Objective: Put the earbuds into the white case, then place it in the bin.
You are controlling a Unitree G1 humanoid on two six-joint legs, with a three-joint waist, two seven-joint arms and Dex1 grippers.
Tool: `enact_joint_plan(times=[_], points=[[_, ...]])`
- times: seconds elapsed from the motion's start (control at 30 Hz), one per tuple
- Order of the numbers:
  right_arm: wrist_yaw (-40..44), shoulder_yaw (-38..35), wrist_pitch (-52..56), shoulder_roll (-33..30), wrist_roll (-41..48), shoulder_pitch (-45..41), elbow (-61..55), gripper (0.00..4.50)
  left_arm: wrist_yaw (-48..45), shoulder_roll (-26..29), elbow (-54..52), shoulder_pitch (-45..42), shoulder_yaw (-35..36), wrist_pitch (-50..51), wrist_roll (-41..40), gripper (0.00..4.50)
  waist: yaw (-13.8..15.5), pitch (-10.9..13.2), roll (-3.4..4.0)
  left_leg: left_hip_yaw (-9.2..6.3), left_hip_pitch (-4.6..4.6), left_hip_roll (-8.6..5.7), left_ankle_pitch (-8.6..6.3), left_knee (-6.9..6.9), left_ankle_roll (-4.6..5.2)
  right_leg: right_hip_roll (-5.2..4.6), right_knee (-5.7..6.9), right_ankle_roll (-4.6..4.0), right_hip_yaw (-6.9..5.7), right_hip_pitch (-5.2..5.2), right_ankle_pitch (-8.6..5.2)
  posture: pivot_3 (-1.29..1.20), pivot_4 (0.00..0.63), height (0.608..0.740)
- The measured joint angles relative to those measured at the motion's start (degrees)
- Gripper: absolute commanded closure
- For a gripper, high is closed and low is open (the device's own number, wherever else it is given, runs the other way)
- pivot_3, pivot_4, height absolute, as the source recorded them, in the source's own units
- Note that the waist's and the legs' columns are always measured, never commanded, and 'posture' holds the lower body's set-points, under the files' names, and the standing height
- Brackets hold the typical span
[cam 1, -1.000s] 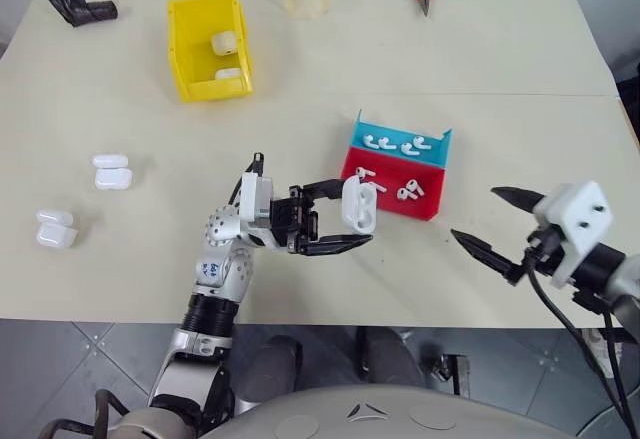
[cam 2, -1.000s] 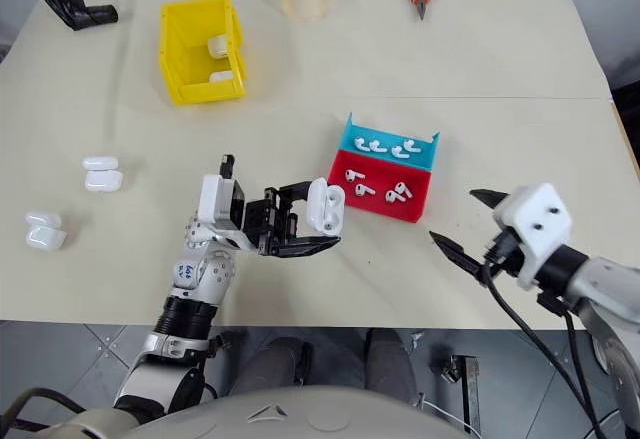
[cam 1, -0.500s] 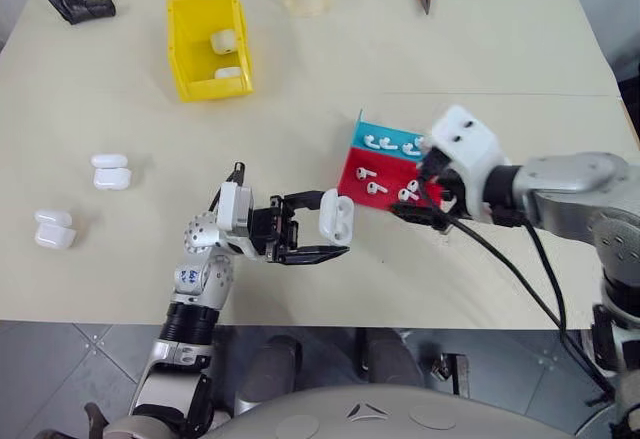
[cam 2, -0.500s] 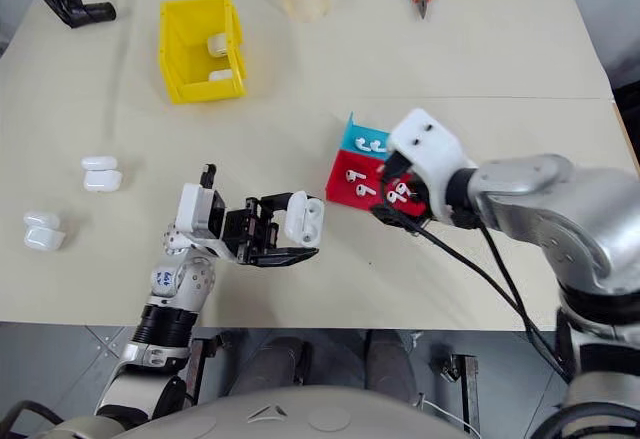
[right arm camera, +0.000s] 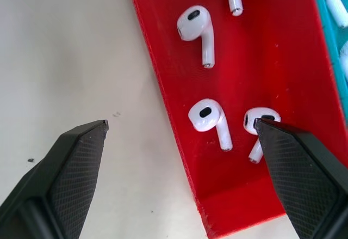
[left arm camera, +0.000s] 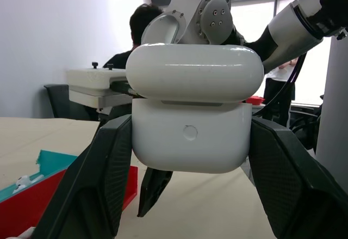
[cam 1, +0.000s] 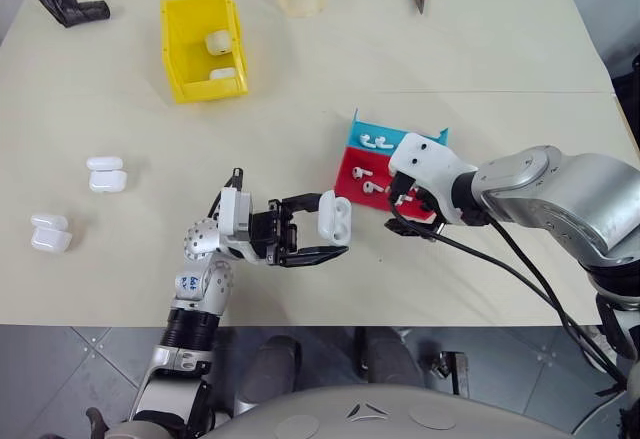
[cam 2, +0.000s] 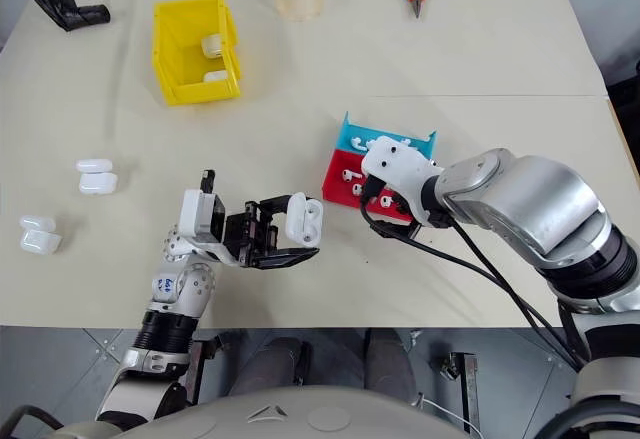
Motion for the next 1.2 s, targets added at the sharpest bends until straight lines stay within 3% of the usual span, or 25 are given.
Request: enact_joint_plan(times=[0.37,0.57,0.67,0.77,1.2], points=[[11.7,10.4,-14.0,-4.4,-10.5,-2.5,2.7,0.00,1.1,0.3,-2.1,1.3,-0.7,0.4,0.0,1.70,0.2,0.0,0.00,-0.01,-0.01,-0.04,0.00,0.00,0.00,-0.06,-0.08,0.01,-0.01,0.00,0.01,0.00,0.150,0.740],[17.3,11.0,-18.5,-4.5,-15.7,-2.5,4.9,0.00,1.6,0.4,-2.5,1.6,-0.7,0.8,0.0,1.70,0.2,0.0,0.00,-0.01,-0.01,-0.02,0.00,0.00,0.00,-0.06,-0.09,0.01,-0.01,-0.02,0.01,0.00,0.150,0.740],[19.5,11.1,-19.8,-4.5,-17.7,-2.5,5.6,0.56,1.7,0.5,-2.7,1.8,-0.7,0.9,0.0,1.70,0.2,0.0,0.00,-0.01,-0.01,-0.02,0.00,0.00,0.00,-0.07,-0.11,0.01,-0.01,-0.02,0.01,0.00,0.150,0.740],[21.6,11.1,-21.0,-4.5,-19.6,-2.2,6.1,1.50,1.8,0.5,-3.0,2.1,-0.7,0.9,0.0,1.70,0.2,0.0,0.00,-0.01,-0.01,-0.03,0.00,0.01,0.00,-0.07,-0.11,0.01,-0.01,-0.02,0.01,0.00,0.150,0.740],[28.5,11.8,-26.1,-4.8,-26.3,-0.8,6.8,1.50,2.3,0.7,-4.0,2.4,-0.7,0.9,0.0,1.70,0.2,0.0,0.00,-0.01,-0.01,-0.04,0.00,0.01,0.00,-0.11,-0.12,0.01,-0.02,-0.02,0.01,0.00,0.150,0.740]])
